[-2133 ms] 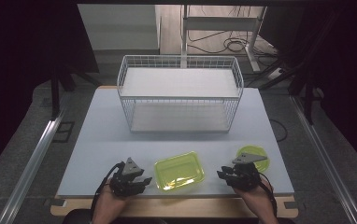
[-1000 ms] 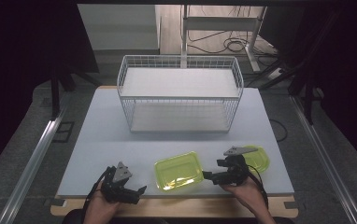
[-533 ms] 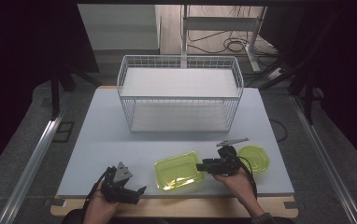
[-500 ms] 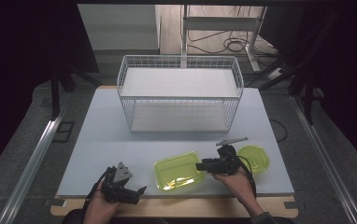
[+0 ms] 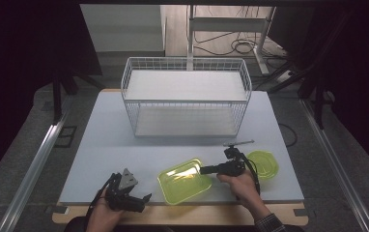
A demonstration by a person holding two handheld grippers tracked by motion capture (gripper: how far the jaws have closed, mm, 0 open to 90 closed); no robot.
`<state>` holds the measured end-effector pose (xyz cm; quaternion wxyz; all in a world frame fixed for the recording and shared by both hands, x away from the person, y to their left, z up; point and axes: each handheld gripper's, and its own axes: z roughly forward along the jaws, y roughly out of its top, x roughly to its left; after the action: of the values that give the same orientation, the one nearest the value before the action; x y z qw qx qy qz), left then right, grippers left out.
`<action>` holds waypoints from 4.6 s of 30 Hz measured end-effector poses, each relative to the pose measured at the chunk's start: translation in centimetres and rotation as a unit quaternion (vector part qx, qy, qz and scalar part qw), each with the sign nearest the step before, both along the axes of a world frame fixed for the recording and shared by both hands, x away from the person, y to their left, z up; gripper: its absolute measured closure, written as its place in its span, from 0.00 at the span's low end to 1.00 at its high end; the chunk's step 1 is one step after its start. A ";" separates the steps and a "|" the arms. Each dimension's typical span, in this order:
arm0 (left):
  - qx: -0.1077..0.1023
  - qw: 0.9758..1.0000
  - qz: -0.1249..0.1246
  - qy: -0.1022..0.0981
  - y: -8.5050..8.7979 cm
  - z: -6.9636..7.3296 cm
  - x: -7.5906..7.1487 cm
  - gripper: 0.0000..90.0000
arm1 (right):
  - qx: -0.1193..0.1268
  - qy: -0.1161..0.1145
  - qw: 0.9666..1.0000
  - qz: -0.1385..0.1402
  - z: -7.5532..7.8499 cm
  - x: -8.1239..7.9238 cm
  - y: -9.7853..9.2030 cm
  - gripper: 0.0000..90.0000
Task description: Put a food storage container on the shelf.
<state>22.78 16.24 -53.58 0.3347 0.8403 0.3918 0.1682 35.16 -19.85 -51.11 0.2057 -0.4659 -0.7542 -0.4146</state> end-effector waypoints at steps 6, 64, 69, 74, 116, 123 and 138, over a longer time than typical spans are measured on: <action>-0.004 1.000 0.003 -0.001 0.1 0.1 0.0 0.04 | 0.003 -0.017 1.000 0.001 0.9 -0.3 0.2 0.89; -0.041 0.999 0.006 0.001 0.7 0.0 0.3 0.02 | 0.080 -0.143 0.981 -0.102 16.2 6.0 -1.8 0.89; -0.042 0.999 0.004 0.002 0.7 0.0 0.3 0.01 | 0.081 -0.147 0.980 -0.108 17.2 6.8 -1.5 0.89; -0.045 0.999 0.004 0.002 0.8 0.0 0.3 0.01 | 0.079 -0.155 0.978 -0.117 18.2 7.7 -1.0 0.89; -0.043 0.999 -0.003 0.008 0.6 -0.1 0.3 0.01 | 0.028 -0.181 0.960 -0.213 20.1 14.0 1.9 0.89; -0.041 0.999 -0.004 0.008 0.6 -0.1 0.2 0.01 | 0.011 -0.184 0.958 -0.219 19.7 14.2 2.2 0.86; -0.036 0.999 -0.007 0.009 0.5 -0.2 0.3 0.01 | -0.061 -0.208 0.954 -0.205 19.7 14.9 3.0 0.75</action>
<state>23.04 16.74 -53.77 0.3622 0.8322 0.3944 0.1438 50.06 -16.82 -31.44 -0.0740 -0.5259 -0.6923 -0.4885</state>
